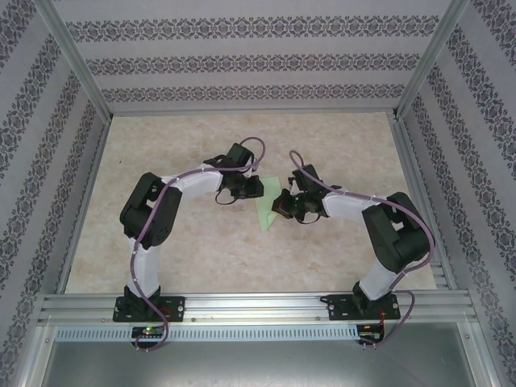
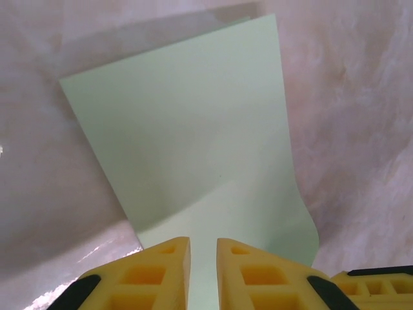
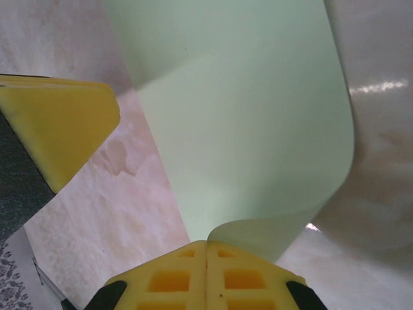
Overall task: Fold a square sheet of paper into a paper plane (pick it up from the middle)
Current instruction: Third fold the triangle at the center of the table.
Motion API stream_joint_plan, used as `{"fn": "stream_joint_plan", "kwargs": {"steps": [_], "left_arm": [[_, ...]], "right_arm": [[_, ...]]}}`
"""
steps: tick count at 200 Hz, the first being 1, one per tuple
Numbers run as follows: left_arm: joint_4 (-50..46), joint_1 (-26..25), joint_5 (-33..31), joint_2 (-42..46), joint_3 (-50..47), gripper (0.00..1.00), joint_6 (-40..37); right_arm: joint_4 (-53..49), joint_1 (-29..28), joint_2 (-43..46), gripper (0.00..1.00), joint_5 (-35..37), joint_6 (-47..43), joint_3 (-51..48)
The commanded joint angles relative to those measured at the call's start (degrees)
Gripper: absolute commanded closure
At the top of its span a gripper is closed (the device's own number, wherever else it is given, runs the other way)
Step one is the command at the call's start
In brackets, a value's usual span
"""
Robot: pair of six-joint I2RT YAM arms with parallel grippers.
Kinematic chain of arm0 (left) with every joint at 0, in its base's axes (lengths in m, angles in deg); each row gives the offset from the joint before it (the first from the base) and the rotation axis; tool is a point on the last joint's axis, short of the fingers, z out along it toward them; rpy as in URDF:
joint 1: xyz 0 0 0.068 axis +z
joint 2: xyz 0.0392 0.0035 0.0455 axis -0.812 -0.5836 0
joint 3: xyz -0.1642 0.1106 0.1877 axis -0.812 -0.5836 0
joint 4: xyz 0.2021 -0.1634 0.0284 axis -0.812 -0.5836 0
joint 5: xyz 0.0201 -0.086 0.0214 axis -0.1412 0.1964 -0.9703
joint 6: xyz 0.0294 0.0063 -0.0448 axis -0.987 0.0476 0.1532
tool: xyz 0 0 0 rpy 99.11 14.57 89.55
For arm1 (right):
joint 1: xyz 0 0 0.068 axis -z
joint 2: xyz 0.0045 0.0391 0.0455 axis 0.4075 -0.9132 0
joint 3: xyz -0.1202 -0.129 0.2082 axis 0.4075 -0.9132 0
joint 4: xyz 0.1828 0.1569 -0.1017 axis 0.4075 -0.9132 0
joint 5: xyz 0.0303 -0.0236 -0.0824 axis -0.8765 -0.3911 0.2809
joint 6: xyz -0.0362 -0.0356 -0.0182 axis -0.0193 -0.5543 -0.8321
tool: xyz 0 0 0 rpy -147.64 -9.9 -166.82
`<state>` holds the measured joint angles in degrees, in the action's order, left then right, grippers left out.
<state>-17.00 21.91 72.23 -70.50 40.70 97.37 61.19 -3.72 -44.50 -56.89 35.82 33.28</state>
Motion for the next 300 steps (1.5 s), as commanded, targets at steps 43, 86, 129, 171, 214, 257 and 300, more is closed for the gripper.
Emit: {"fn": "stream_joint_plan", "kwargs": {"steps": [43,86,129,171,214,257,300], "left_arm": [[-3.4,0.4,-2.8,-4.2,2.3,0.84,-1.6],[-3.5,0.4,-2.7,-4.3,2.0,0.85,-1.7],[-3.3,0.5,-2.3,-4.2,1.7,0.86,-1.6],[-2.9,0.4,-2.0,-4.2,1.2,0.85,-1.3],[-2.8,0.5,-1.9,-4.1,0.8,0.85,-1.3],[-2.8,0.5,-1.8,-4.0,0.7,0.85,-1.3],[-2.8,0.5,-1.8,-3.9,0.6,0.85,-1.3]], "right_arm": [[3.5,-2.0,-4.6,0.94,-0.4,-1.2,4.7],[3.2,-2.9,-6.3,0.94,-0.5,-2.5,6.1],[2.8,-3.0,-7.2,0.94,0.6,-2.6,6.7],[4.5,-3.0,-8.0,0.93,1.4,-0.8,6.5],[5.1,-3.0,-8.4,0.93,1.6,-0.4,6.5],[5.4,-3.0,-9.1,0.93,0.6,-1.1,7.1],[5.5,-3.0,-10.1,0.93,0.5,-1.3,7.3]]}}
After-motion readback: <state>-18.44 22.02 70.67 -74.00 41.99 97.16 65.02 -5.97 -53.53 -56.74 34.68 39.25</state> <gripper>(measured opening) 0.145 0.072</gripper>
